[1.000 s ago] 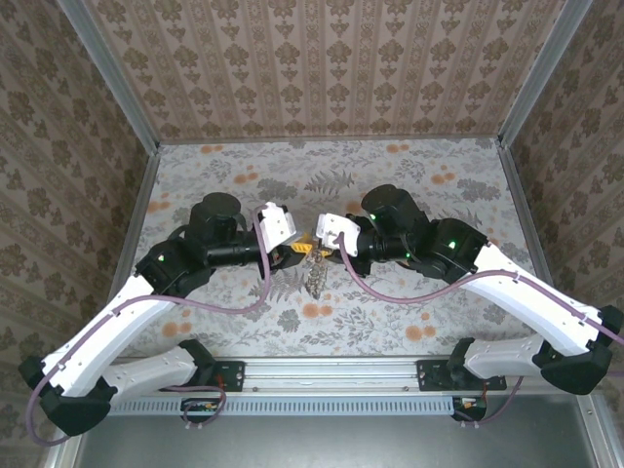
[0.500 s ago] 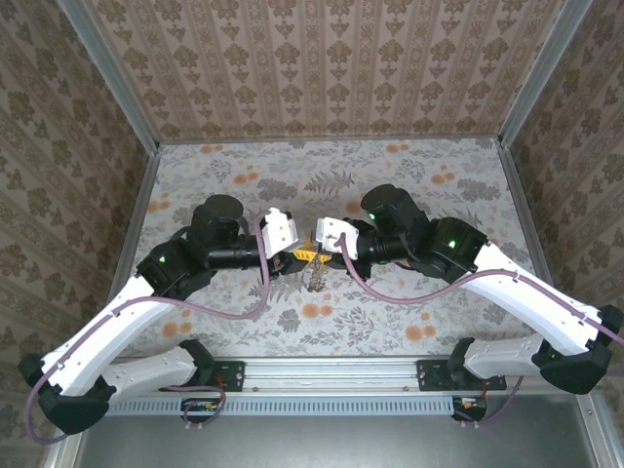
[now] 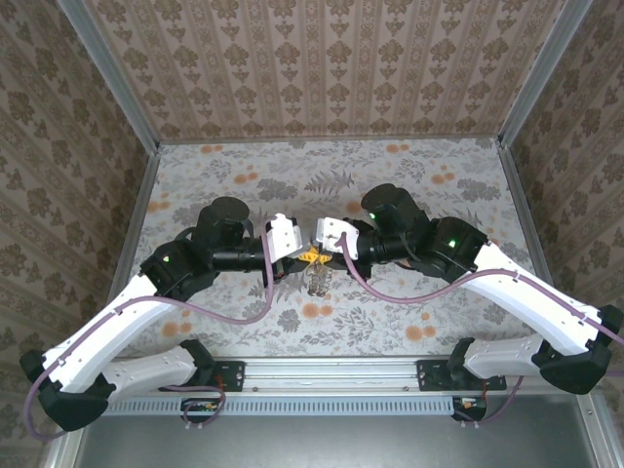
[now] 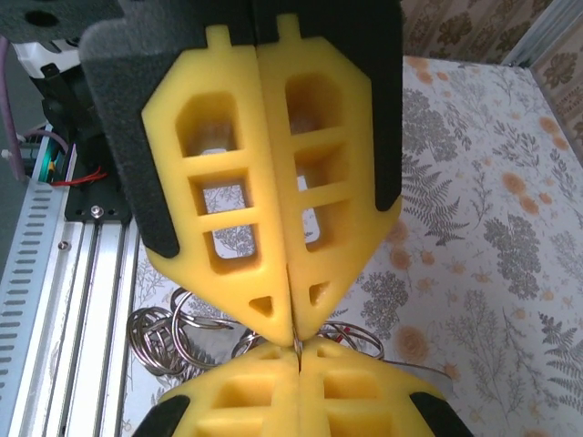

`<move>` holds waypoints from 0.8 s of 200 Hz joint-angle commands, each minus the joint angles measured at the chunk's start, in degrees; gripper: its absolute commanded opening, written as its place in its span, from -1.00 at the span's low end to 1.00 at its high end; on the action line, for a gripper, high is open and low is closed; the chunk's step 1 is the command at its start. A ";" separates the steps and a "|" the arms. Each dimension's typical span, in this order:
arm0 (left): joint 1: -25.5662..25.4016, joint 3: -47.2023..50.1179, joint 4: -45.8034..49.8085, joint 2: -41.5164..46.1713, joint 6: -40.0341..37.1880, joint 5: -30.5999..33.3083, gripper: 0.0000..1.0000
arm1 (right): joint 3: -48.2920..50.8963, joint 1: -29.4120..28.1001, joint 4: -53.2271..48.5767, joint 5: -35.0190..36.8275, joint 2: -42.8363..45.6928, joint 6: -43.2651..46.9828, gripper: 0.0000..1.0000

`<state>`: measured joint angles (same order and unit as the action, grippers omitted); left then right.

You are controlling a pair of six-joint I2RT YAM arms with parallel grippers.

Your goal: Put the keys on the keyring

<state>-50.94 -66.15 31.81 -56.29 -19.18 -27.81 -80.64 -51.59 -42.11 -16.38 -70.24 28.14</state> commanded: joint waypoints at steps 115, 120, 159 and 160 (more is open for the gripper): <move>4.16 5.57 -18.41 6.13 10.49 -19.53 -1.00 | 8.68 -0.30 14.79 -7.16 7.89 -2.82 -0.61; 4.49 5.77 -19.10 6.48 11.08 -19.79 -1.00 | 8.99 -0.33 15.25 -7.32 8.18 -2.98 -0.61; 5.25 7.42 -24.35 8.22 14.24 -22.72 -1.00 | 9.74 -0.29 16.78 -7.86 8.99 -3.51 -0.61; 5.24 7.47 -24.48 8.26 14.29 -22.81 -1.00 | 9.72 -0.32 16.83 -7.87 8.98 -3.52 -0.62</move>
<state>-45.95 -59.24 16.36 -49.98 -8.91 -44.58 -72.12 -51.70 -27.90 -22.92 -62.04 25.76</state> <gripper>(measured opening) 0.045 0.195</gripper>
